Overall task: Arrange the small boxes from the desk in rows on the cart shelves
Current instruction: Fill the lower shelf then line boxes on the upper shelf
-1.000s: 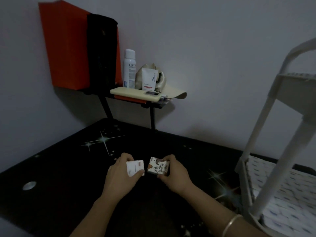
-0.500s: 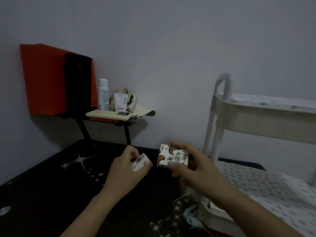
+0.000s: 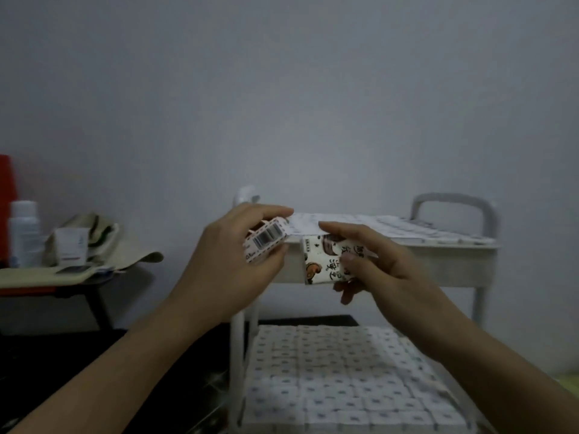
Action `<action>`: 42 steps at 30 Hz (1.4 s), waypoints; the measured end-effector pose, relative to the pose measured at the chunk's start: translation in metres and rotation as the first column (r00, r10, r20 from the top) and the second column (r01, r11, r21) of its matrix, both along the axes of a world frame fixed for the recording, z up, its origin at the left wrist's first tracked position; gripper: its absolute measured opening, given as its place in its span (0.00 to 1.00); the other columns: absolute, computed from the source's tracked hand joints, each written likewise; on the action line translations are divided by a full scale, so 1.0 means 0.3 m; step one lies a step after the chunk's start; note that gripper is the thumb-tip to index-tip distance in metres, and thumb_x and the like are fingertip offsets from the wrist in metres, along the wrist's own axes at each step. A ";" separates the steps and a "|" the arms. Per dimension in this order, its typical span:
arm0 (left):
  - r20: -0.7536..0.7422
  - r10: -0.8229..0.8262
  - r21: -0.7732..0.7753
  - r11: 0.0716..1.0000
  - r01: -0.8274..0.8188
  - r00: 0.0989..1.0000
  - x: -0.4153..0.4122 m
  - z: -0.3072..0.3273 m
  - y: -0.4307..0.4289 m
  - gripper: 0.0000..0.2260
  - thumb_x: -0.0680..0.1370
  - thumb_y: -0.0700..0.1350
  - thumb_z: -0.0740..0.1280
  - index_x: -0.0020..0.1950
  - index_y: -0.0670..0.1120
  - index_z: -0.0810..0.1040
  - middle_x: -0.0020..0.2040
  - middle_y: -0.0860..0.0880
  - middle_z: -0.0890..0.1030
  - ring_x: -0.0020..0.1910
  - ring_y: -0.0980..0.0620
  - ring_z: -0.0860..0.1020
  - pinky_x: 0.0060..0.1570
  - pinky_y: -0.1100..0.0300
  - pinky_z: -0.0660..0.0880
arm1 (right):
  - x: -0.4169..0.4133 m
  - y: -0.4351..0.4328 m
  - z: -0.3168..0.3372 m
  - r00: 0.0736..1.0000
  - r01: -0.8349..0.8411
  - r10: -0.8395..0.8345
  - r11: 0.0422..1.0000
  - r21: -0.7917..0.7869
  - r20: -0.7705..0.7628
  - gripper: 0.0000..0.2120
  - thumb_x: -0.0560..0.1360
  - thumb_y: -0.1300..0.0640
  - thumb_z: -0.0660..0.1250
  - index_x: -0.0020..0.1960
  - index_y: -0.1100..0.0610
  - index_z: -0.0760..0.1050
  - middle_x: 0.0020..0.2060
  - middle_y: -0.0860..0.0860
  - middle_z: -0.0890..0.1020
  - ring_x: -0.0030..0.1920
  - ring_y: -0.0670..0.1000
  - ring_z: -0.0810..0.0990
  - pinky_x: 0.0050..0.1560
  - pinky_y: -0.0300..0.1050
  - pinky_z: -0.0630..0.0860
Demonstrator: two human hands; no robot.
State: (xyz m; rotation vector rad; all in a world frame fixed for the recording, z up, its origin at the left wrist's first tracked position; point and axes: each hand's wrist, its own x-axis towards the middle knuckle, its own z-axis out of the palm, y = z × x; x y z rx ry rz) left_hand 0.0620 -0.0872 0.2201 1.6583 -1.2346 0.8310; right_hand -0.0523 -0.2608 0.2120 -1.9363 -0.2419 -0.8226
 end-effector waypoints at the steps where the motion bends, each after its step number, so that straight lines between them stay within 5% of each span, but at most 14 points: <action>1: 0.039 -0.017 0.011 1.000 0.017 0.999 -0.003 0.037 -0.041 0.15 0.73 0.40 0.71 0.59 0.50 0.80 0.53 0.58 0.80 0.51 0.63 0.79 0.48 0.74 0.72 | -0.016 -0.037 0.024 0.999 0.044 -0.044 0.999 -0.023 0.028 0.19 0.80 0.64 0.60 0.64 0.44 0.74 0.46 0.47 0.81 0.37 0.48 0.80 0.39 0.42 0.80; 4: 0.135 -0.061 0.052 0.997 0.055 0.989 -0.002 0.147 -0.179 0.13 0.72 0.44 0.67 0.56 0.51 0.80 0.48 0.59 0.81 0.45 0.60 0.80 0.43 0.71 0.73 | -0.050 -0.168 0.109 0.962 0.259 -0.245 0.959 -0.115 0.121 0.21 0.78 0.59 0.65 0.68 0.46 0.67 0.47 0.51 0.80 0.40 0.48 0.83 0.39 0.46 0.82; 8: 0.235 -0.017 0.133 0.991 -0.015 0.972 0.047 0.261 -0.375 0.11 0.73 0.48 0.67 0.55 0.52 0.77 0.43 0.56 0.80 0.36 0.56 0.77 0.36 0.56 0.77 | -0.078 -0.339 0.231 0.872 0.488 -0.464 0.844 -0.224 0.156 0.17 0.76 0.55 0.68 0.63 0.46 0.68 0.50 0.47 0.80 0.41 0.46 0.84 0.40 0.44 0.83; 11: 0.207 -0.004 0.267 0.962 -0.053 0.978 0.089 0.322 -0.514 0.12 0.75 0.45 0.69 0.57 0.53 0.75 0.49 0.52 0.81 0.43 0.51 0.79 0.43 0.50 0.79 | -0.087 -0.446 0.288 0.796 0.604 -0.586 0.749 -0.273 0.151 0.18 0.75 0.54 0.69 0.63 0.45 0.70 0.52 0.46 0.79 0.40 0.46 0.84 0.41 0.42 0.82; 16: 0.093 -0.058 0.573 0.820 -0.006 0.994 0.128 0.386 -0.685 0.18 0.76 0.39 0.66 0.62 0.55 0.70 0.56 0.50 0.78 0.53 0.49 0.77 0.54 0.50 0.77 | -0.053 -0.566 0.373 0.662 0.706 -0.722 0.513 -0.488 0.200 0.20 0.75 0.55 0.71 0.64 0.46 0.70 0.52 0.45 0.77 0.50 0.49 0.78 0.51 0.48 0.78; 19: 0.168 -0.026 0.721 0.685 -0.105 0.986 0.133 0.397 -0.763 0.21 0.75 0.37 0.63 0.66 0.55 0.69 0.58 0.49 0.77 0.53 0.49 0.75 0.51 0.53 0.75 | -0.009 -0.611 0.420 0.653 0.656 -0.711 0.358 -0.665 0.261 0.12 0.74 0.55 0.71 0.54 0.43 0.75 0.53 0.46 0.79 0.53 0.48 0.74 0.47 0.46 0.73; 25: 0.223 -0.023 0.851 0.493 -0.183 0.975 0.142 0.368 -0.859 0.22 0.73 0.39 0.63 0.66 0.51 0.75 0.56 0.47 0.80 0.51 0.47 0.78 0.53 0.49 0.78 | 0.075 -0.635 0.451 0.643 0.390 -0.644 -0.191 -0.901 0.414 0.09 0.75 0.56 0.68 0.52 0.43 0.75 0.47 0.47 0.76 0.48 0.50 0.74 0.45 0.43 0.71; 28: 0.170 -0.032 0.878 0.460 -0.137 0.985 0.152 0.360 -0.883 0.20 0.72 0.41 0.65 0.64 0.53 0.77 0.55 0.48 0.81 0.50 0.48 0.79 0.52 0.51 0.79 | 0.113 -0.622 0.456 0.670 0.181 -0.676 -0.255 -0.950 0.309 0.11 0.76 0.63 0.63 0.53 0.48 0.74 0.47 0.47 0.77 0.48 0.50 0.76 0.45 0.42 0.72; 34: 0.093 -0.085 0.878 0.478 -0.041 0.992 0.186 0.337 -0.879 0.20 0.74 0.41 0.64 0.64 0.57 0.78 0.52 0.51 0.81 0.41 0.54 0.75 0.38 0.64 0.71 | 0.178 -0.603 0.459 0.716 0.047 -0.604 -0.457 -0.888 0.349 0.08 0.78 0.64 0.60 0.52 0.54 0.73 0.46 0.49 0.78 0.45 0.51 0.78 0.48 0.46 0.78; 37: 0.138 -0.083 0.868 0.490 -0.080 0.987 0.191 0.326 -0.885 0.18 0.74 0.41 0.65 0.64 0.51 0.78 0.48 0.48 0.81 0.39 0.52 0.76 0.37 0.60 0.73 | 0.170 -0.629 0.458 0.729 0.036 -0.610 -0.420 -0.907 0.312 0.08 0.79 0.63 0.60 0.53 0.52 0.72 0.47 0.47 0.77 0.47 0.49 0.77 0.49 0.45 0.77; 42: 0.149 -0.110 0.860 0.505 -0.074 0.983 0.194 0.318 -0.882 0.22 0.74 0.40 0.64 0.67 0.51 0.75 0.53 0.47 0.81 0.46 0.49 0.77 0.46 0.55 0.77 | 0.131 -0.655 0.460 0.619 0.057 -0.778 -0.095 -0.994 0.109 0.10 0.75 0.60 0.65 0.52 0.46 0.75 0.51 0.44 0.79 0.51 0.47 0.77 0.53 0.45 0.77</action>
